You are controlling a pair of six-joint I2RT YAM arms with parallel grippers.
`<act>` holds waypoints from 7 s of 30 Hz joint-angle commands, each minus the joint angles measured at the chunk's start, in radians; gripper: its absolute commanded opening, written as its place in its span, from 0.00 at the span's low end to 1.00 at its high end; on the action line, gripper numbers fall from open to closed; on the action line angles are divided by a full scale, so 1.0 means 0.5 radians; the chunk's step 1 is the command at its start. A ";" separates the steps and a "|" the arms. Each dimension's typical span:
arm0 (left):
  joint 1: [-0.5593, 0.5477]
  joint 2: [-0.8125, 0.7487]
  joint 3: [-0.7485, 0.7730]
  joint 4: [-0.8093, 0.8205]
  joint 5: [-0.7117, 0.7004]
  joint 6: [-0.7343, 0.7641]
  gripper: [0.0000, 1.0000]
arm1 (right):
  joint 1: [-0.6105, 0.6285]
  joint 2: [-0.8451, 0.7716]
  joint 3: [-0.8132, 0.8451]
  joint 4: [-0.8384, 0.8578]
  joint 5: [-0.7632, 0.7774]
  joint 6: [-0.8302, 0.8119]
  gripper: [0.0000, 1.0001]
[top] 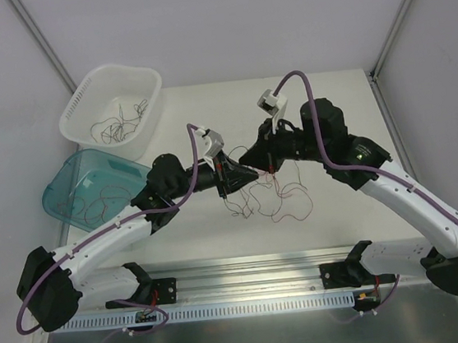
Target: Untangle the cables
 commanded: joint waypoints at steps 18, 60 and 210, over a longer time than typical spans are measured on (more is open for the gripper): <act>-0.022 -0.115 0.112 -0.383 -0.756 0.060 0.00 | -0.068 -0.349 -0.198 -0.457 1.115 0.009 0.71; 0.781 0.127 1.642 -1.380 -1.317 0.434 0.00 | -1.132 -0.462 -1.260 -0.589 0.877 0.454 0.01; 1.230 -0.007 1.867 -1.515 -0.449 0.078 0.00 | -0.421 0.089 -0.812 0.098 0.613 0.503 0.67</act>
